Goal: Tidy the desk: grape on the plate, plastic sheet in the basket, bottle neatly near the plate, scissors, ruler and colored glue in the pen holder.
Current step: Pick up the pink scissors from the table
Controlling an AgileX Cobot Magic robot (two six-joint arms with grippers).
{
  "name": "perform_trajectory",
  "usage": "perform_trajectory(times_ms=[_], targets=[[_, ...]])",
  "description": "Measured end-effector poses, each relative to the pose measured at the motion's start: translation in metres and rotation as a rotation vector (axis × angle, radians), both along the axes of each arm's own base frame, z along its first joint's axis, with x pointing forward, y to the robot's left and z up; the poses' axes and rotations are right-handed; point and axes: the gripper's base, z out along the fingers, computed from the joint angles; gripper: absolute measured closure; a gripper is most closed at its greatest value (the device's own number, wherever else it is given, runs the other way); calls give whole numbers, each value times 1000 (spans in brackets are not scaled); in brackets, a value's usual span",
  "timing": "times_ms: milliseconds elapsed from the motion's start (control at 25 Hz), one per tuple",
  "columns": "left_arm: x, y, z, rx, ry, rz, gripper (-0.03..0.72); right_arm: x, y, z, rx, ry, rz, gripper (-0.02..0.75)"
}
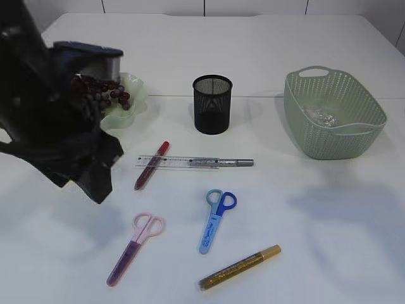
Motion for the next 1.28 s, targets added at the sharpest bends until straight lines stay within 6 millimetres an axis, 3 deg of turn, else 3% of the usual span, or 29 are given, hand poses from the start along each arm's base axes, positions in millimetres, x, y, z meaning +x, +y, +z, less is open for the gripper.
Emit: perform_trajectory(times_ms=[280, 480, 1280], targets=[[21, -17, -53, 79, 124, 7, 298, 7, 1, -6, -2, 27, 0, 339], [31, -28, -78, 61, 154, 41, 314, 9, 1, -7, -2, 34, -2, 339], [46, -39, -143, 122, 240, 150, 316, 9, 1, -8, -3, 36, -2, 339]])
